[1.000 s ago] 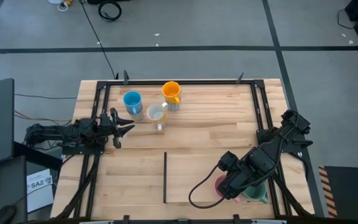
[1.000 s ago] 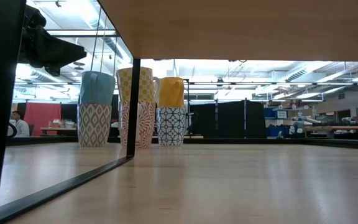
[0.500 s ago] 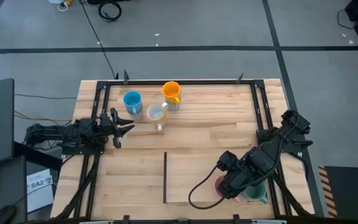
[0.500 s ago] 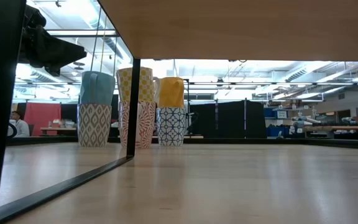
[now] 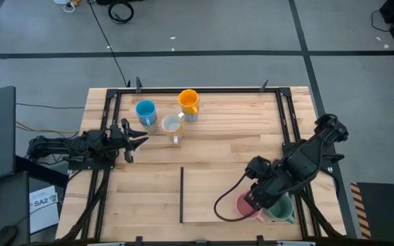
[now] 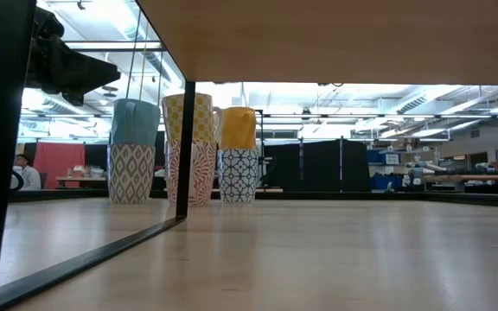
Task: Place coffee mugs
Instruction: Put the yellow mug on the shelf
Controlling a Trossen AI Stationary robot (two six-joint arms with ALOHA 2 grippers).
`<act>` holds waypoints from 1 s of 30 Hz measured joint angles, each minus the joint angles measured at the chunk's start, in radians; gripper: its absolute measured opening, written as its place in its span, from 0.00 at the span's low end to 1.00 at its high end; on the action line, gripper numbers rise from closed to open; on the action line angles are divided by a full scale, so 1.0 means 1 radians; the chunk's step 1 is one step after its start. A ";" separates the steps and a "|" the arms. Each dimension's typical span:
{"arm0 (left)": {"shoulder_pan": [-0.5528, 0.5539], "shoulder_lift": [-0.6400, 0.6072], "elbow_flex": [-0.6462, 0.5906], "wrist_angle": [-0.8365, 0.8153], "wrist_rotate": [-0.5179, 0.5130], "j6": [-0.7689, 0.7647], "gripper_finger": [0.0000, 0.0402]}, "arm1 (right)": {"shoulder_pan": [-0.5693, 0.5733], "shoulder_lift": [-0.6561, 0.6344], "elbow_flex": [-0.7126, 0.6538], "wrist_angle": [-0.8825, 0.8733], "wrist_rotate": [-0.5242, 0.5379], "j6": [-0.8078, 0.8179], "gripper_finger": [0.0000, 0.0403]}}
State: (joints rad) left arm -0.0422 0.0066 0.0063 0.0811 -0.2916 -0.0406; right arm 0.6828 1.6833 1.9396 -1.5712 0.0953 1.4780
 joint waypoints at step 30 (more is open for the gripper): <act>0.000 0.056 0.095 0.222 -0.076 -0.106 0.26 | -0.450 -0.152 0.001 0.000 0.300 -0.963 0.32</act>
State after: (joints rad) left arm -0.0422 0.0628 0.1011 0.3035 -0.3678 -0.1465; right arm 0.2330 1.5316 1.9404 -1.5711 0.3949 0.5151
